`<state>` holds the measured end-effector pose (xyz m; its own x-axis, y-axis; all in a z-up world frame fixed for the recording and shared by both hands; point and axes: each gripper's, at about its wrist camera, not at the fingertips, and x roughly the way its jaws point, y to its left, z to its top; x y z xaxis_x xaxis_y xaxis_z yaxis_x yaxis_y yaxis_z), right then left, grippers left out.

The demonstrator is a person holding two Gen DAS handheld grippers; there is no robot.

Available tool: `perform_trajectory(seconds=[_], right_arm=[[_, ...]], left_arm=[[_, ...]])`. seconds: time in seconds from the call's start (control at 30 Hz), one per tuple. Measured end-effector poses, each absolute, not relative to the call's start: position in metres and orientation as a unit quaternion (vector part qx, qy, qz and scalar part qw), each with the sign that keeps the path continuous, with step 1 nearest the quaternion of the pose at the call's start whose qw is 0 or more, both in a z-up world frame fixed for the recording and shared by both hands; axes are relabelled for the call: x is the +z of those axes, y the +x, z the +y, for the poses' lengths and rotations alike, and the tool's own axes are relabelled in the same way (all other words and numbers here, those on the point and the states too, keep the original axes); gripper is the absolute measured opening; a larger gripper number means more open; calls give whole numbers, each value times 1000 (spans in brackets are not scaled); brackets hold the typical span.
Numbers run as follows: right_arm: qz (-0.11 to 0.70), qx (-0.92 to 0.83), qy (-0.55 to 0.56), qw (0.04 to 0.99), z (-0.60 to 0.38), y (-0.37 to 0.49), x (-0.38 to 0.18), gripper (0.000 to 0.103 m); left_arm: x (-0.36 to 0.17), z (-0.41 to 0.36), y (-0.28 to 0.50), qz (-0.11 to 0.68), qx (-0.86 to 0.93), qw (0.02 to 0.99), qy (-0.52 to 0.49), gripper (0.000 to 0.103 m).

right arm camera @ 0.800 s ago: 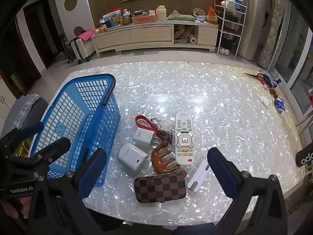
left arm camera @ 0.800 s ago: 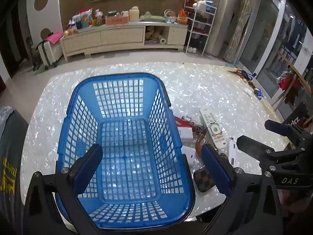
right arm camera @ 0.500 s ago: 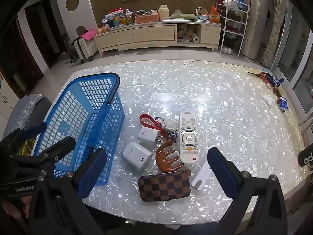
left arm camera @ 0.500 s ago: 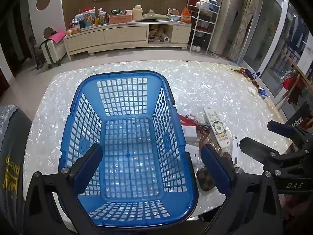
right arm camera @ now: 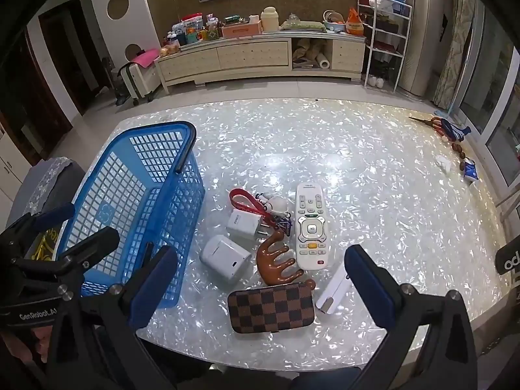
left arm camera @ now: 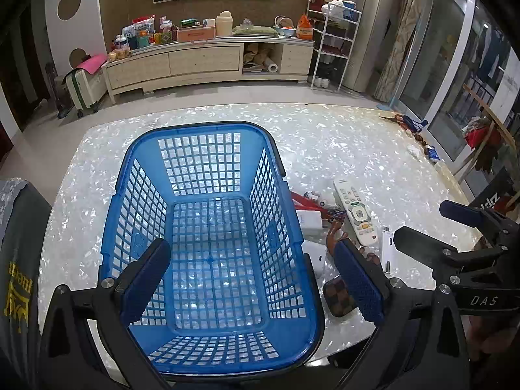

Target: Organize rigid objects

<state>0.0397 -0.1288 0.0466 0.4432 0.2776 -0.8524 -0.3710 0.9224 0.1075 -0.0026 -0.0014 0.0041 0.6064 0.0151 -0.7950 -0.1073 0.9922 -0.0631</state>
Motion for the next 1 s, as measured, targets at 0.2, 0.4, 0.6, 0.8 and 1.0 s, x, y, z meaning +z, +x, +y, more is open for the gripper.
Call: perform_trajectory(seconds=[0.2, 0.4, 0.6, 0.8, 1.0], right_arm=[[490, 193, -52, 849, -129, 38, 48, 103], [492, 194, -49, 847, -129, 37, 46, 103], [492, 193, -47, 847, -131, 36, 47, 103], [497, 193, -45, 845, -131, 36, 44, 103], [500, 192, -46, 843, -131, 36, 43, 103]], left_arm=[[4, -1, -3, 445, 30, 894, -51, 101], [5, -3, -3, 444, 30, 894, -46, 100], [5, -4, -4, 443, 28, 895, -47, 100], [4, -6, -4, 446, 28, 893, -43, 99], [4, -6, -4, 448, 28, 892, -42, 98]])
